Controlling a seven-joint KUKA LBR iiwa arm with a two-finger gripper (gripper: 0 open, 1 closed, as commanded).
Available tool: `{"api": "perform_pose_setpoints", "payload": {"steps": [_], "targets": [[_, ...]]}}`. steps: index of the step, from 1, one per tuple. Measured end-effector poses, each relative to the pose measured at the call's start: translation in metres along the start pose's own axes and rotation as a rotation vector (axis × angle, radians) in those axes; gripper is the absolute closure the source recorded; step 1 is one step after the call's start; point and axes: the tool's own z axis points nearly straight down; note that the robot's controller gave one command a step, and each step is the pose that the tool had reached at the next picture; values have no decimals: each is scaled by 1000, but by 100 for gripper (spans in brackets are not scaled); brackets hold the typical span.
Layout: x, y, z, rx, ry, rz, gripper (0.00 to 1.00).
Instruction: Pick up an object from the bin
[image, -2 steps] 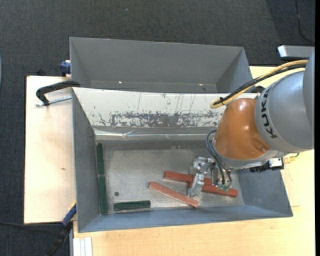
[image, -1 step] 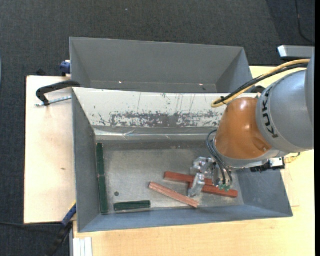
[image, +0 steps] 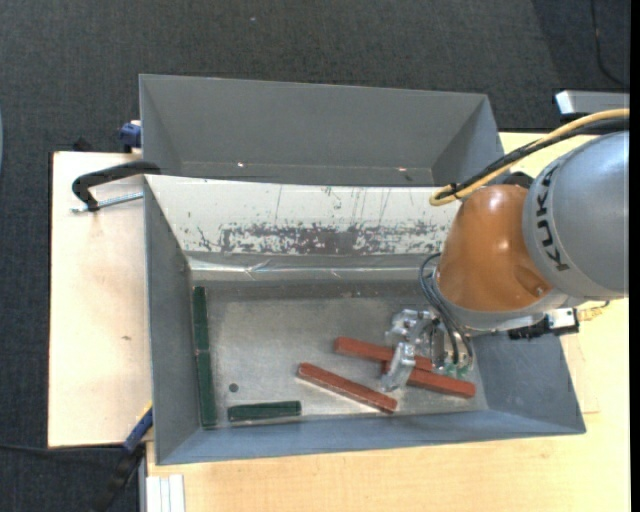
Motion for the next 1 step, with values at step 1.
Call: {"api": "perform_pose_setpoints", "payload": {"steps": [1], "targets": [[-2, 0, -23, -1, -7, 0, 100]]}}
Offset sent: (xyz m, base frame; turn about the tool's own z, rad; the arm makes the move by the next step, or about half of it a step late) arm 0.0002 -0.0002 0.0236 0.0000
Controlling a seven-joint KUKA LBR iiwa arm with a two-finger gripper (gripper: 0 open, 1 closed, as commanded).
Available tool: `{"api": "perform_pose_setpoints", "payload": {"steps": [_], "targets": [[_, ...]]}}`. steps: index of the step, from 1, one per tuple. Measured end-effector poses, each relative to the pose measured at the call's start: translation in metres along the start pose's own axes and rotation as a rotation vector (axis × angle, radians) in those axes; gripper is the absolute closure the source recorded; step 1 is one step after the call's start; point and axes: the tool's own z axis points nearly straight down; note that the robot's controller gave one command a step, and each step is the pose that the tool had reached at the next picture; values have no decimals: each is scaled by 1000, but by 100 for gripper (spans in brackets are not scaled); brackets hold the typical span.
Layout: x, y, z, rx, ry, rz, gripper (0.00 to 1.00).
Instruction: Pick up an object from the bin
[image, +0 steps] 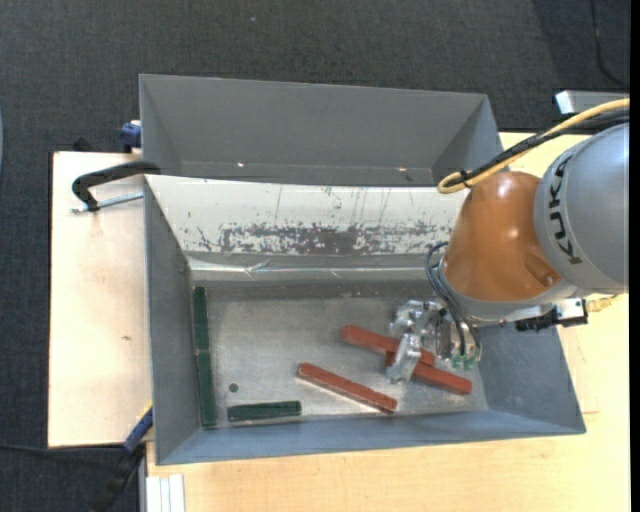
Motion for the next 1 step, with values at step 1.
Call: {"api": "perform_pose_setpoints", "payload": {"steps": [1], "targets": [[-1, 0, -19, 0, -2, 0, 100]]}}
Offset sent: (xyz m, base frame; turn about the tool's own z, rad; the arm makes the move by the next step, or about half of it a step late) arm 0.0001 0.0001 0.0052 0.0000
